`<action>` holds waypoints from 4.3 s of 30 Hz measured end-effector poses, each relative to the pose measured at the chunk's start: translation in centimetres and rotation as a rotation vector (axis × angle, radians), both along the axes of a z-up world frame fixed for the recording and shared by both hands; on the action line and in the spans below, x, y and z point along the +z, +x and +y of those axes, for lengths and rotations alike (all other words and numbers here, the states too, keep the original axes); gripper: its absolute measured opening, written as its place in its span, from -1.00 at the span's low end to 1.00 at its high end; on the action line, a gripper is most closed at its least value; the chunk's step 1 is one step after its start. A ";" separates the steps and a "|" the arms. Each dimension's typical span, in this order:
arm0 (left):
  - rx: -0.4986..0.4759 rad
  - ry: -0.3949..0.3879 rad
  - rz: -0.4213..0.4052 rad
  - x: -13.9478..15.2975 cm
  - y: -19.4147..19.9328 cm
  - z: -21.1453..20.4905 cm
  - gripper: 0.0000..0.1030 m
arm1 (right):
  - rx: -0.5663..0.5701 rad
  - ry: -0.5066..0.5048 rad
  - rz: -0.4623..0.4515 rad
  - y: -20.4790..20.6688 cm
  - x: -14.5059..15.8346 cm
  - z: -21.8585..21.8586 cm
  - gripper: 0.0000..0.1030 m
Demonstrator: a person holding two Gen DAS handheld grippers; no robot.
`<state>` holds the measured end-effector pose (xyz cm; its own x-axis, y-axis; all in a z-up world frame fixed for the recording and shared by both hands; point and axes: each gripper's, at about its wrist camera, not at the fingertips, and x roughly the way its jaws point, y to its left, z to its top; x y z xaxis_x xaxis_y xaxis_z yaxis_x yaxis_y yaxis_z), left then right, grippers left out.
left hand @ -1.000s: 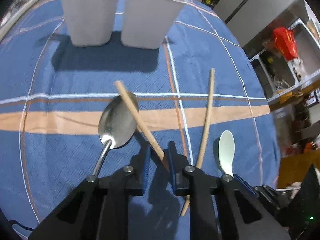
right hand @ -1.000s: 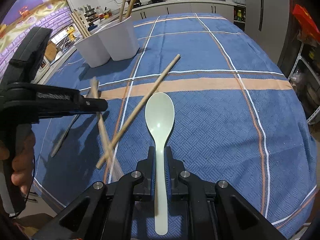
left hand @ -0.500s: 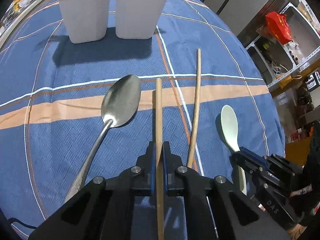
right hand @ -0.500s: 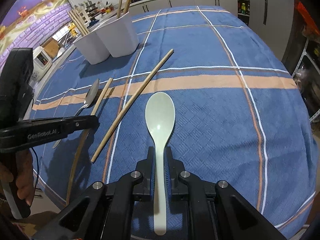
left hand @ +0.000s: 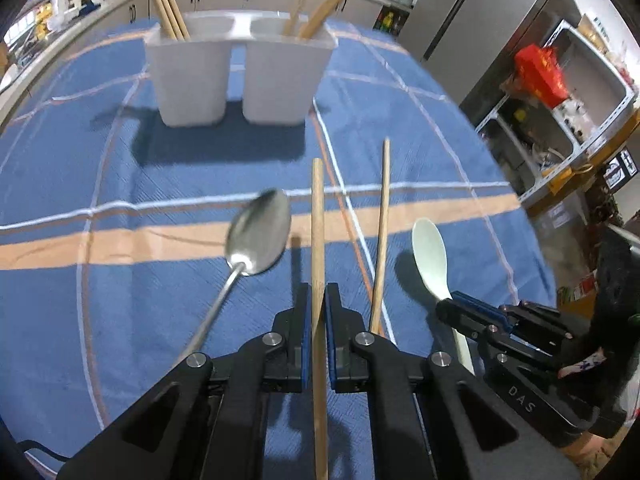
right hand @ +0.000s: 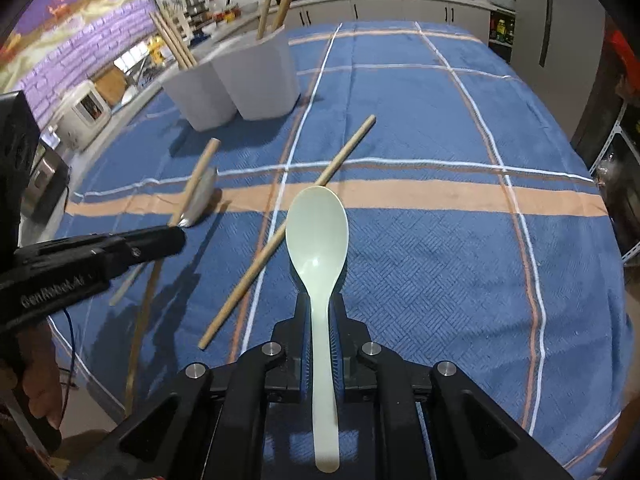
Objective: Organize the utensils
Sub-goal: 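Carry the chopstick and green spoon above the white holder with both tools, then lower the chopstick and green spoon into the holder and open both tools, then grasp the metal spoon with the left tool while the right tool grasps a chopstick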
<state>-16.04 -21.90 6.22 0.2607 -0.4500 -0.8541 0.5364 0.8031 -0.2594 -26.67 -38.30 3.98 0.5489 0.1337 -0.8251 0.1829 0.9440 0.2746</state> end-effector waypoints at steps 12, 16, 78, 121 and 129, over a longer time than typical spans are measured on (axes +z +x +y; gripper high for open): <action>0.044 -0.118 -0.085 5.0 -1.5 4.4 -0.88 | -0.031 0.055 -0.163 -1.9 4.3 0.3 -0.82; 0.076 -0.160 -0.140 7.8 -1.2 6.0 -0.88 | -0.037 0.076 -0.219 -1.7 6.2 0.1 -0.82; 0.264 -0.248 -0.477 10.1 23.1 0.2 -0.88 | -0.084 -0.054 -0.501 22.7 7.5 1.8 -0.80; 0.248 -0.096 -0.398 11.2 4.9 10.6 0.41 | -0.222 -0.117 -0.223 1.6 5.2 -2.2 0.10; 0.033 -0.019 -0.289 5.6 2.3 7.1 0.41 | -0.157 -0.004 -0.094 -0.2 1.0 -1.5 0.10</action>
<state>-13.79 -14.77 11.83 0.5065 -0.4527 -0.7338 0.5641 0.8177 -0.1151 -26.85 -39.81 4.94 0.6377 0.0366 -0.7694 0.3021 0.9070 0.2935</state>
